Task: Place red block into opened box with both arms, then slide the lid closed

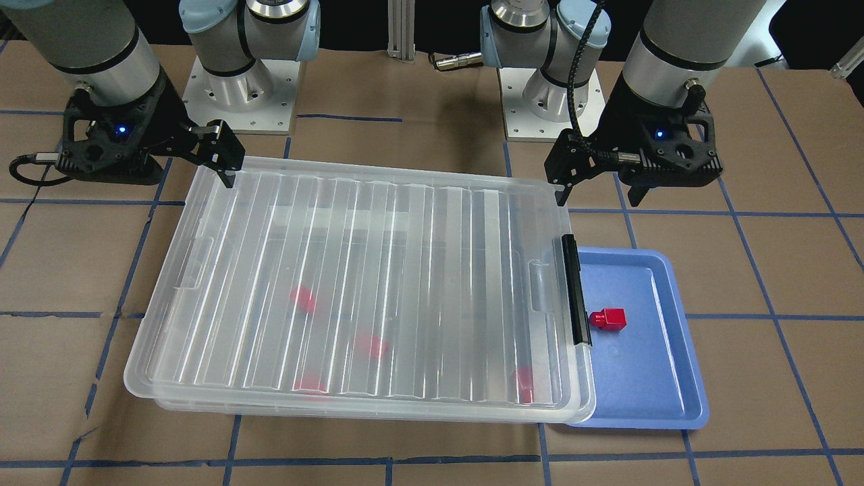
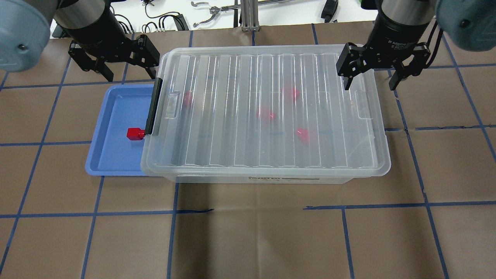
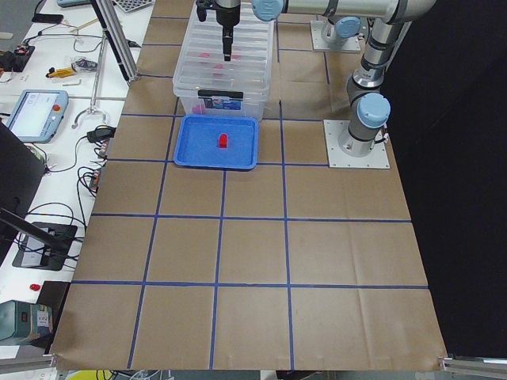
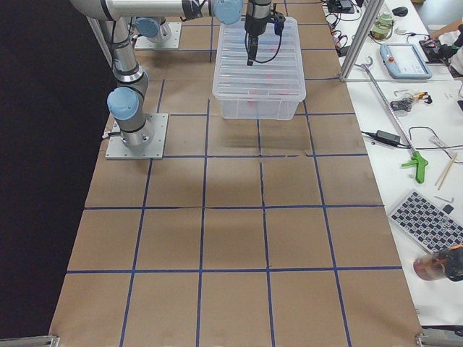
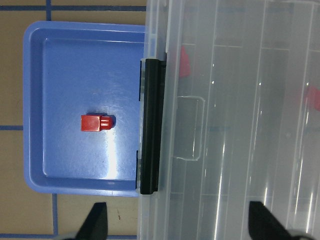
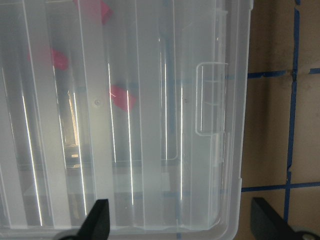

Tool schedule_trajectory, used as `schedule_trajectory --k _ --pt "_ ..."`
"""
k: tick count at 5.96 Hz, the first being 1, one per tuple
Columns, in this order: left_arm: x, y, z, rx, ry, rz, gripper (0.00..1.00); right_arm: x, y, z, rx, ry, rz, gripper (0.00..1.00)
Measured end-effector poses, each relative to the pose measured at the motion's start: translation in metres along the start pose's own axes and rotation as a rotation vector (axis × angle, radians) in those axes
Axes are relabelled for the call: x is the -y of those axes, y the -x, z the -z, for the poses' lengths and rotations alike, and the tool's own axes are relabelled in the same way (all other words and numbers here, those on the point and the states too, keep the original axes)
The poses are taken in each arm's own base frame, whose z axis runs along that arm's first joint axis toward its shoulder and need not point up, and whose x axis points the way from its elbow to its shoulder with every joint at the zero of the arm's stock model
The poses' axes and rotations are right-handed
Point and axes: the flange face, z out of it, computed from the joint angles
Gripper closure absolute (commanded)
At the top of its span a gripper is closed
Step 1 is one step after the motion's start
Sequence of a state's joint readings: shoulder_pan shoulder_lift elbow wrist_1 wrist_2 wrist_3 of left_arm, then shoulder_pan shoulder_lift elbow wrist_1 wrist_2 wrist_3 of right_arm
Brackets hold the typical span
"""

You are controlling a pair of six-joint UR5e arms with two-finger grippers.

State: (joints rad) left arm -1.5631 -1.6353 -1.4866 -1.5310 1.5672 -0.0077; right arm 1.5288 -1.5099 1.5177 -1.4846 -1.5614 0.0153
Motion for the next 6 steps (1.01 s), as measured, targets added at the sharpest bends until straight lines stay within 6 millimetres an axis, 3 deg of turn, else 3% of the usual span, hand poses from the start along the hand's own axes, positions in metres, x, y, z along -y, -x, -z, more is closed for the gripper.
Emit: schedule_trajectory --k 2,3,6 --pt "0.003 0.000 0.002 0.000 -0.005 -0.001 0.01 0.012 -0.053 -0.035 0.012 0.016 -0.042 0.00" --pt "0.003 0.000 0.002 0.000 -0.005 -0.001 0.01 0.016 -0.064 -0.055 0.012 -0.004 -0.057 0.00" --pt "0.004 0.000 0.001 0.000 -0.004 0.000 0.01 0.013 -0.073 -0.104 -0.007 -0.025 -0.067 0.00"
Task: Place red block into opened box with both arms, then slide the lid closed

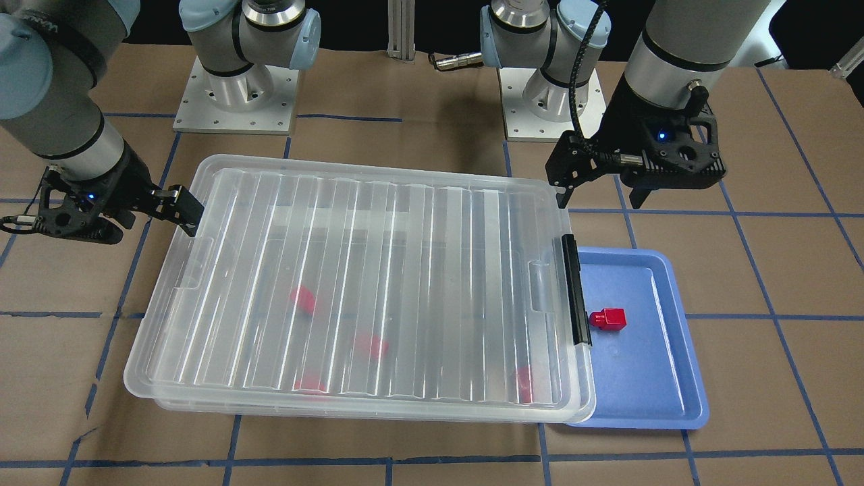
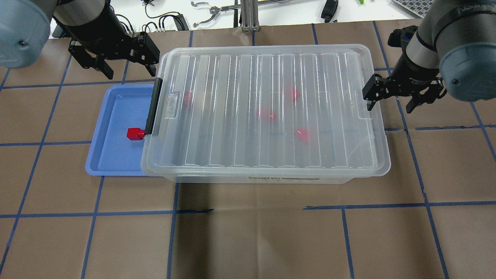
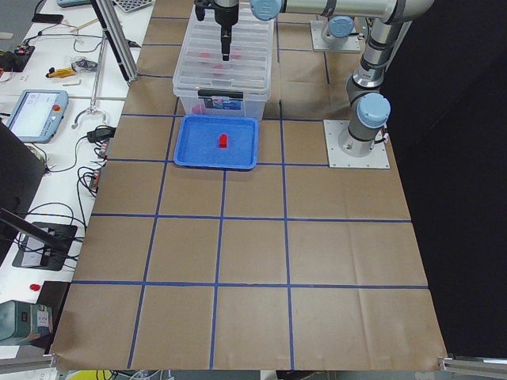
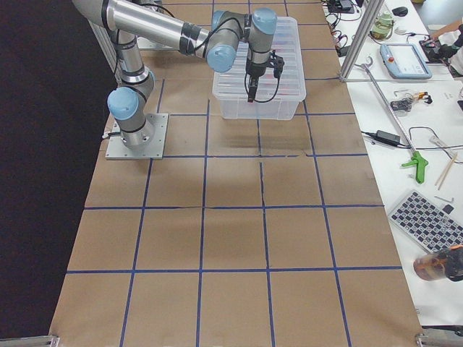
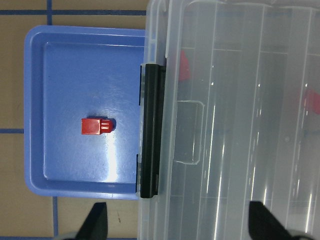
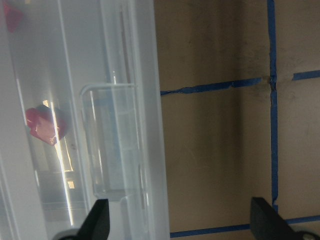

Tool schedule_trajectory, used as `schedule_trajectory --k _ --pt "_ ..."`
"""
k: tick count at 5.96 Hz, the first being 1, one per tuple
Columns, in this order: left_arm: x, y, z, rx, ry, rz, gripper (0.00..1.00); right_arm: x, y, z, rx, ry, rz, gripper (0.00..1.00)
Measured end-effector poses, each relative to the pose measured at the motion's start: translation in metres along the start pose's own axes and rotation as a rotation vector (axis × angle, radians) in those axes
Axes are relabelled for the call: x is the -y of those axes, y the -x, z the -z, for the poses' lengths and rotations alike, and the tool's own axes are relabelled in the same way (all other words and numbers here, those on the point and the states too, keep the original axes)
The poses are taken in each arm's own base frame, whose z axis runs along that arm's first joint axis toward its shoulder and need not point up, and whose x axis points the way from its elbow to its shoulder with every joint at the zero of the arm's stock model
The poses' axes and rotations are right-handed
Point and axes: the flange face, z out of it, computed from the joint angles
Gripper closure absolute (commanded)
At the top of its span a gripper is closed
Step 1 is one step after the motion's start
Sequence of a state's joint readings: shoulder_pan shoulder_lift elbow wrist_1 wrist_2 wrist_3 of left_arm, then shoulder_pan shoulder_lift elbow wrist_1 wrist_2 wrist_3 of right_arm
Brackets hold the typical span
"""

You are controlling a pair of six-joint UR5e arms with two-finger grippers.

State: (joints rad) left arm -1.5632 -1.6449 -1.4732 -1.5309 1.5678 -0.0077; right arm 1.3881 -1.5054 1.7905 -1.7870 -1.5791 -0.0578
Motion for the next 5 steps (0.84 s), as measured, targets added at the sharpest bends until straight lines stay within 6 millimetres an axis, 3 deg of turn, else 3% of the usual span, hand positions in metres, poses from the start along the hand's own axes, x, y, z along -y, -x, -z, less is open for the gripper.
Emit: schedule_trajectory --k 2,5 --pt "0.000 -0.001 0.000 -0.001 -0.001 0.000 0.01 -0.004 -0.007 -0.016 -0.035 0.016 -0.003 0.00" --pt "-0.001 -0.001 0.001 0.000 -0.002 -0.001 0.01 -0.004 -0.012 -0.021 -0.044 0.019 0.006 0.00"
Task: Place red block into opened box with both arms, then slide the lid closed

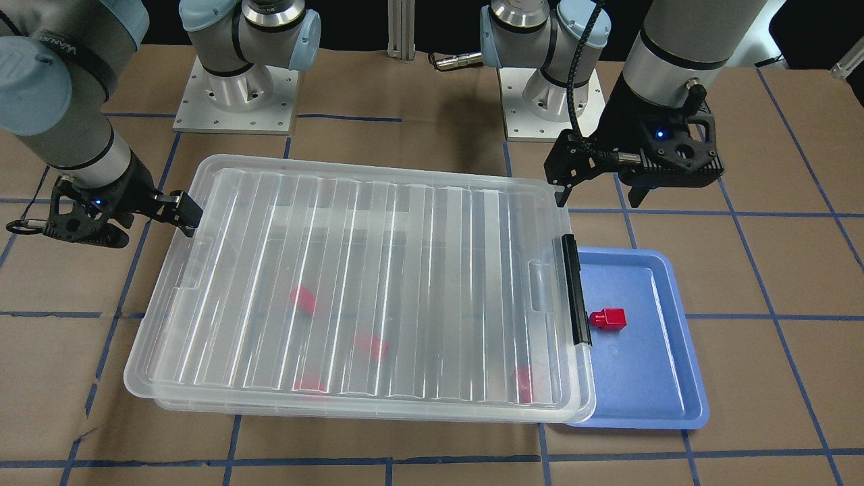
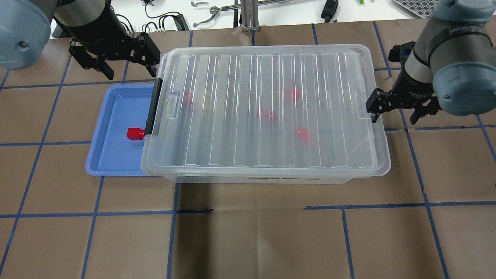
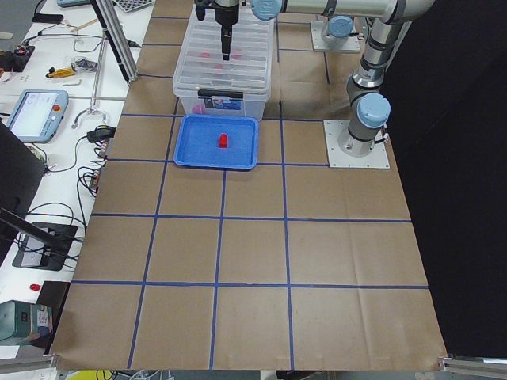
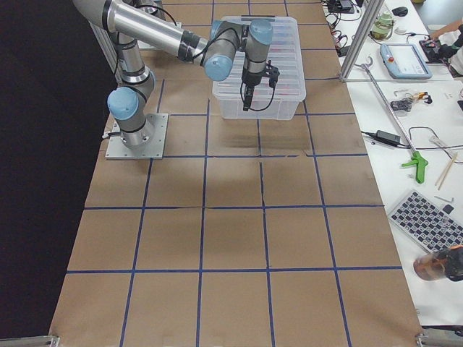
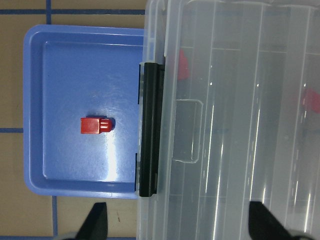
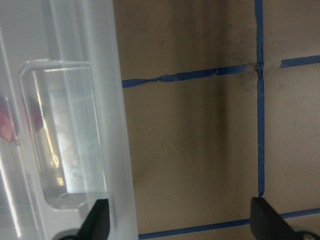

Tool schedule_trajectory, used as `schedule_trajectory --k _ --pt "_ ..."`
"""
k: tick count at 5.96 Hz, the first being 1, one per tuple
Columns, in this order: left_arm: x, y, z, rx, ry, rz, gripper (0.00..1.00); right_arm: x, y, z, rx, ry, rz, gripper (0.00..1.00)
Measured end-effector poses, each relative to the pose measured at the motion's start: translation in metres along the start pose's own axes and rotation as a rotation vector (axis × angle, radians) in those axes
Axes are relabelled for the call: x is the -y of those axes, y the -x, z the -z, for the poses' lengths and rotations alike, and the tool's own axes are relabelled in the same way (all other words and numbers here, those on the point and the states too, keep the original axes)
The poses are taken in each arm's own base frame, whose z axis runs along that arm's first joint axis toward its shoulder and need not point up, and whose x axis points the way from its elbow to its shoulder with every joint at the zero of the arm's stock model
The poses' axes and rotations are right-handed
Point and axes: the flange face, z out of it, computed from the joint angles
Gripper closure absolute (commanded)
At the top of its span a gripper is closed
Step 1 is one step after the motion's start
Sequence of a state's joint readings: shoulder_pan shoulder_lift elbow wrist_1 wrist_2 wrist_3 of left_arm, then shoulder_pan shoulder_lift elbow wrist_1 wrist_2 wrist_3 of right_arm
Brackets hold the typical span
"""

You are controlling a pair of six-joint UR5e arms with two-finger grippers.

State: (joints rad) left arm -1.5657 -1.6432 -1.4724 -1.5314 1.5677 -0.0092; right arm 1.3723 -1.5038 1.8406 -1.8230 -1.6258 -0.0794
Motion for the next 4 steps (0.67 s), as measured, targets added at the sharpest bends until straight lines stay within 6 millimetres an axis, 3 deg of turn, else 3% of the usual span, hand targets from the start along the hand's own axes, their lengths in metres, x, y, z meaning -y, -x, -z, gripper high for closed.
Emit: schedule_trajectory --k 4 --pt "0.002 0.001 0.001 0.000 -0.002 0.001 0.01 0.007 -0.050 -0.002 0.002 0.003 0.035 0.00"
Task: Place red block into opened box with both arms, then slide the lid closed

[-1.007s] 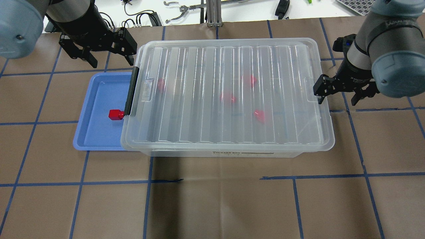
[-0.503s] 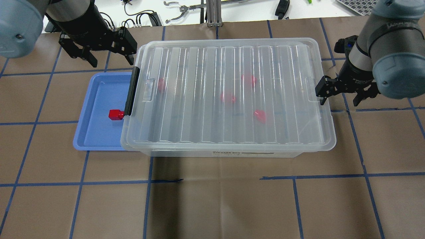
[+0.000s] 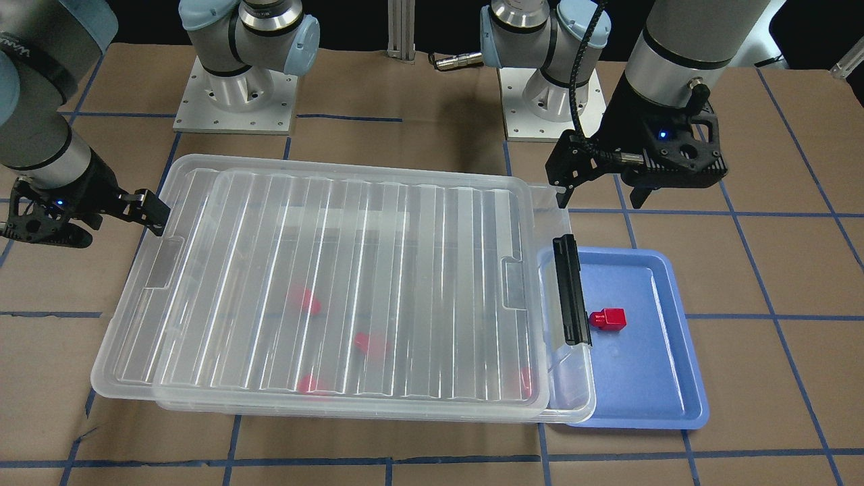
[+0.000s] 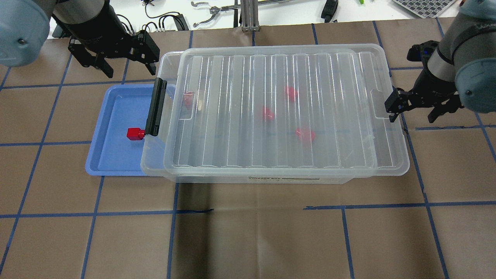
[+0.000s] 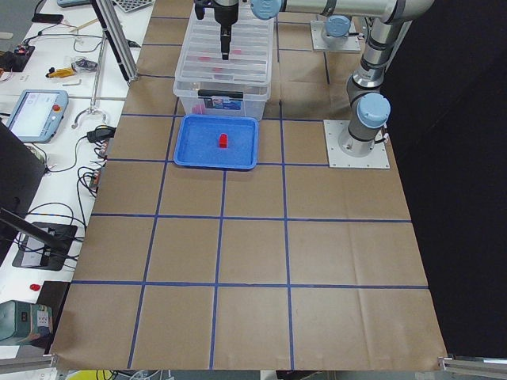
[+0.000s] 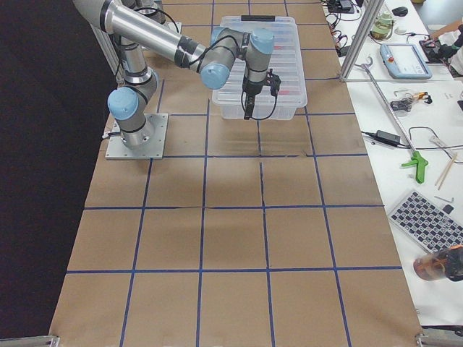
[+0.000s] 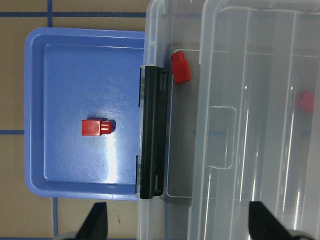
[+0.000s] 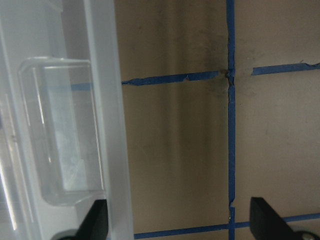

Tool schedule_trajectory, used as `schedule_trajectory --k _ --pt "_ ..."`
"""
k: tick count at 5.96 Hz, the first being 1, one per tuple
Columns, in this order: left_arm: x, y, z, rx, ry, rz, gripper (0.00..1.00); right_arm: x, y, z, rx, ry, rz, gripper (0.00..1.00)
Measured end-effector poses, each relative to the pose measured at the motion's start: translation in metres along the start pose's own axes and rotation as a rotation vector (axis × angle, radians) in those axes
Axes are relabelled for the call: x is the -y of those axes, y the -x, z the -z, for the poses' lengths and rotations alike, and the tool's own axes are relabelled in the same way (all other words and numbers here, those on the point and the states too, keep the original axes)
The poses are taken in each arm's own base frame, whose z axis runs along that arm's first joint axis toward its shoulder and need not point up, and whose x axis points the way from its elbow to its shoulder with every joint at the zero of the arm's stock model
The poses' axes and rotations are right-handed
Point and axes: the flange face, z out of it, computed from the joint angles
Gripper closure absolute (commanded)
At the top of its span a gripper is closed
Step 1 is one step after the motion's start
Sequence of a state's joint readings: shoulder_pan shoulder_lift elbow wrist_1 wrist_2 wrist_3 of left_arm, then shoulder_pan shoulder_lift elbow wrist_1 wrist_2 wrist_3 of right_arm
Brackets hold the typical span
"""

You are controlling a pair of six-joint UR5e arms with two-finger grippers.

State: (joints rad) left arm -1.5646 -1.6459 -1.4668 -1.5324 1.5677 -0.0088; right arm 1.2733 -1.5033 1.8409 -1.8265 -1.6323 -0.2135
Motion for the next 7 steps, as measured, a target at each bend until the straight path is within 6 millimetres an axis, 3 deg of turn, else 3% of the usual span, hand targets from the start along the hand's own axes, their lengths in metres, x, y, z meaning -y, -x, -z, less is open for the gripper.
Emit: schedule_trajectory --k 2,4,7 --pt "-0.002 0.000 -0.001 0.001 0.001 -0.016 0.01 0.000 -0.023 -0.001 0.003 0.003 0.019 0.00" --pt "-0.003 0.001 -0.002 0.001 0.004 -0.069 0.01 0.000 -0.034 -0.002 -0.011 0.005 0.030 0.00" --pt "-0.005 0.006 -0.011 0.004 0.028 -0.312 0.01 0.000 -0.069 -0.001 -0.029 -0.006 0.064 0.00"
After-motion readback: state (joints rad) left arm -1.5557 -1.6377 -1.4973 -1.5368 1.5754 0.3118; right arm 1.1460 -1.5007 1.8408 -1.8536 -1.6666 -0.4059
